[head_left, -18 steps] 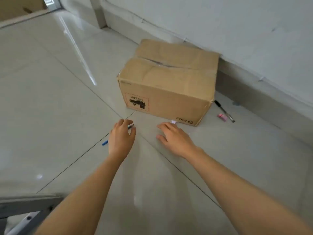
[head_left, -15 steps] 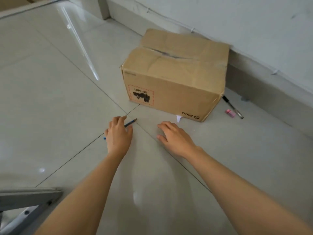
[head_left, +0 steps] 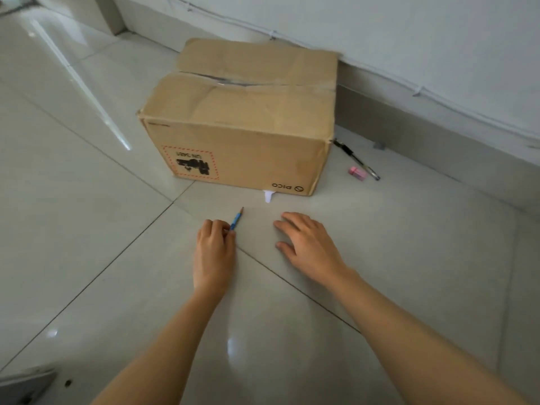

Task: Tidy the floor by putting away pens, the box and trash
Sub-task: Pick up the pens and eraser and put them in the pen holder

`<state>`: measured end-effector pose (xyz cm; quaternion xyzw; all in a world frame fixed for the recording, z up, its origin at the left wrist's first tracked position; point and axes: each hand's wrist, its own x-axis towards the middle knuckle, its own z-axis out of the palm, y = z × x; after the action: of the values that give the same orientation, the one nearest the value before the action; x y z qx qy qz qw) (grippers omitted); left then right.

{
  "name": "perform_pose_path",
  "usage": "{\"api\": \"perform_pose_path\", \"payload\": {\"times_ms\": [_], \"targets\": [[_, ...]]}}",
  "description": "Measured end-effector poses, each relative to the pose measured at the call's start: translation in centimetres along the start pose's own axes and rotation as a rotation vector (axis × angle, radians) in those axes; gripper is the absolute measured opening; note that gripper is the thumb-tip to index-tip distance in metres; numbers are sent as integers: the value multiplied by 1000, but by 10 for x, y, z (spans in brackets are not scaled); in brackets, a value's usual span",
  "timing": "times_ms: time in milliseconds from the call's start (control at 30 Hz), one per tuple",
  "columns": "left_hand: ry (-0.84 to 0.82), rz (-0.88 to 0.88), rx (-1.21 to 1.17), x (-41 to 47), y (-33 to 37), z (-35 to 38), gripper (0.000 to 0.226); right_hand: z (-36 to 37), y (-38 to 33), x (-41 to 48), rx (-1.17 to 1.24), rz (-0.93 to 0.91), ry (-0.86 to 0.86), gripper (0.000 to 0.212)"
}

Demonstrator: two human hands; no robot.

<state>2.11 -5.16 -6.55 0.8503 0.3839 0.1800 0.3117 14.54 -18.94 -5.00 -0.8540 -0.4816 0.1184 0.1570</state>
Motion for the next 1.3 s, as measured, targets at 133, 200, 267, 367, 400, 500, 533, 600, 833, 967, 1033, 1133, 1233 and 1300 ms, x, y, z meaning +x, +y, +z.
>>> {"api": "perform_pose_path", "payload": {"times_ms": [133, 200, 267, 367, 400, 500, 533, 600, 833, 967, 1033, 1133, 1233, 1300], "targets": [[-84, 115, -60, -5, 41, 37, 11, -14, 40, -26, 44, 166, 124, 39], [-117, 170, -77, -8, 58, 55, 11, -21, 57, -39, 57, 242, 172, 39], [-141, 211, -84, -11, 75, 72, 11, -28, 73, -51, 67, 310, 205, 40], [-162, 253, -94, -12, 95, 91, 10, -34, 93, -62, 81, 373, 245, 40], [-161, 258, -97, -10, 100, 94, 10, -35, 97, -62, 94, 391, 257, 40], [-149, 236, -122, -1, 113, 107, 11, -40, 118, -53, 131, 448, 333, 41], [-139, 222, -131, 3, 116, 109, 12, -44, 123, -44, 146, 459, 353, 41], [-120, 203, -141, 12, 122, 117, 15, -49, 134, -22, 182, 464, 398, 42], [-127, 193, -147, 27, 121, 126, 24, -53, 155, 55, 244, 447, 352, 40], [-122, 194, -173, 30, 118, 124, 23, -44, 151, 50, 160, 401, 409, 26], [-128, 191, -174, 29, 117, 125, 22, -39, 147, 37, 165, 398, 452, 26], [-134, 188, -155, 30, 117, 124, 21, -25, 137, 17, 199, 385, 511, 29], [-127, 200, -136, 31, 118, 124, 20, -9, 126, -5, 220, 381, 590, 29], [-115, 196, -144, 29, 118, 124, 18, -3, 120, -19, 234, 367, 623, 31]]}}
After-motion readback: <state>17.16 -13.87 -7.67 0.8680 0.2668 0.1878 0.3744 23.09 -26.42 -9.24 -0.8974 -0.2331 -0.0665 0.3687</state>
